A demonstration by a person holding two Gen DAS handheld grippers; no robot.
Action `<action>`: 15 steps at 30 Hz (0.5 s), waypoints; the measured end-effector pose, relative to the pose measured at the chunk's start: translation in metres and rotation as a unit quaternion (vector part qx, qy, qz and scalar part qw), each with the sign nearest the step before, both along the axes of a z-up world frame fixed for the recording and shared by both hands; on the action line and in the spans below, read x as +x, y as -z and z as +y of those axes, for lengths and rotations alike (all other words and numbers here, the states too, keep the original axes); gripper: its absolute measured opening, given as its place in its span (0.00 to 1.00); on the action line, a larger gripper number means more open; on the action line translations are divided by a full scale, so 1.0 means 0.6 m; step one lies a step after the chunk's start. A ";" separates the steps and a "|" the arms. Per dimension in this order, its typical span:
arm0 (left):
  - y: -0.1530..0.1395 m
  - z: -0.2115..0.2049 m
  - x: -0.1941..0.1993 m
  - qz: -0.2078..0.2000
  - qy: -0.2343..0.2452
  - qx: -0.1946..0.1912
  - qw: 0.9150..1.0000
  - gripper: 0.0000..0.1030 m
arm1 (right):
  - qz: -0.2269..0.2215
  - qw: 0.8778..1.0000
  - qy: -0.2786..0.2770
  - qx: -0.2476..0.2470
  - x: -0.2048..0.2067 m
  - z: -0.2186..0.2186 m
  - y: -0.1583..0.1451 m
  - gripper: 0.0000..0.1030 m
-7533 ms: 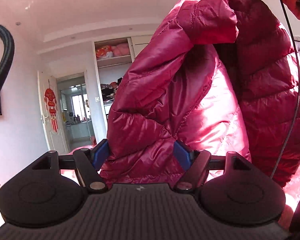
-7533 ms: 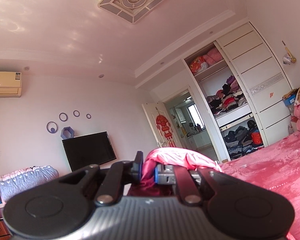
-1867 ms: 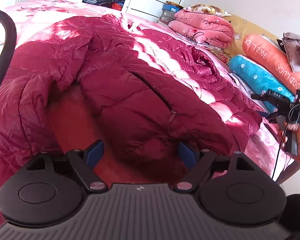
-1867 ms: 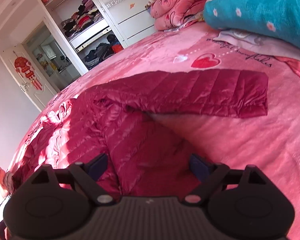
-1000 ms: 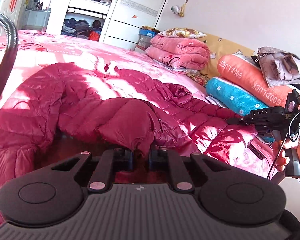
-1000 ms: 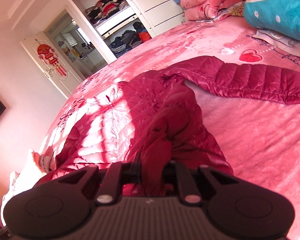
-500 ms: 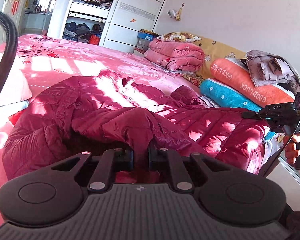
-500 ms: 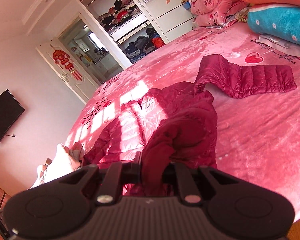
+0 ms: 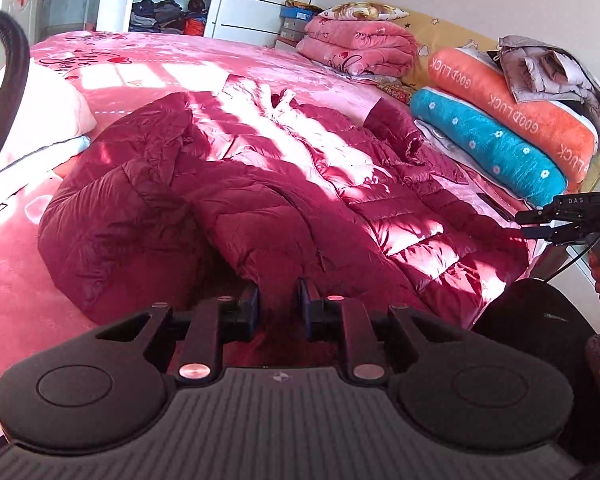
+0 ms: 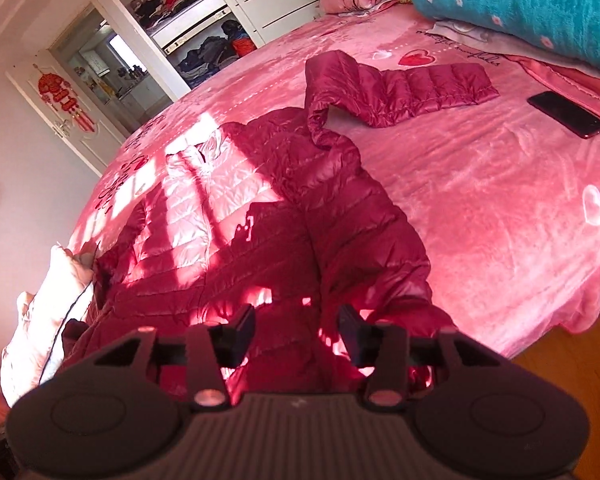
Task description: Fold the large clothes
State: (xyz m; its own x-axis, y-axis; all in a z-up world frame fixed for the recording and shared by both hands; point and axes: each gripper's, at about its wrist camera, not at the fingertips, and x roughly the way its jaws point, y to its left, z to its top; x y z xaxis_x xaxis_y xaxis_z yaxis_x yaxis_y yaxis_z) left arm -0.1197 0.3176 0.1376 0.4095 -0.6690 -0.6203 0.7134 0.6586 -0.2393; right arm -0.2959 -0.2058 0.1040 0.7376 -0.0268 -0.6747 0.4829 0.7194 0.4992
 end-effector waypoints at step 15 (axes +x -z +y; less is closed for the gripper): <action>-0.079 -0.080 0.008 -0.087 0.021 -0.052 0.995 0.49 | -0.184 0.977 0.102 -0.033 0.029 -0.052 -0.122 0.70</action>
State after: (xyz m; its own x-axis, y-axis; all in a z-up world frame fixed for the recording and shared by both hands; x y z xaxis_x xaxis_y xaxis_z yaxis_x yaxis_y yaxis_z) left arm -0.1148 0.2698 0.1852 0.4752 -0.7448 -0.4685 0.7760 0.6058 -0.1759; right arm -0.2787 -0.2370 0.1774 0.9052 -0.2323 -0.3558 0.4150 0.6639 0.6222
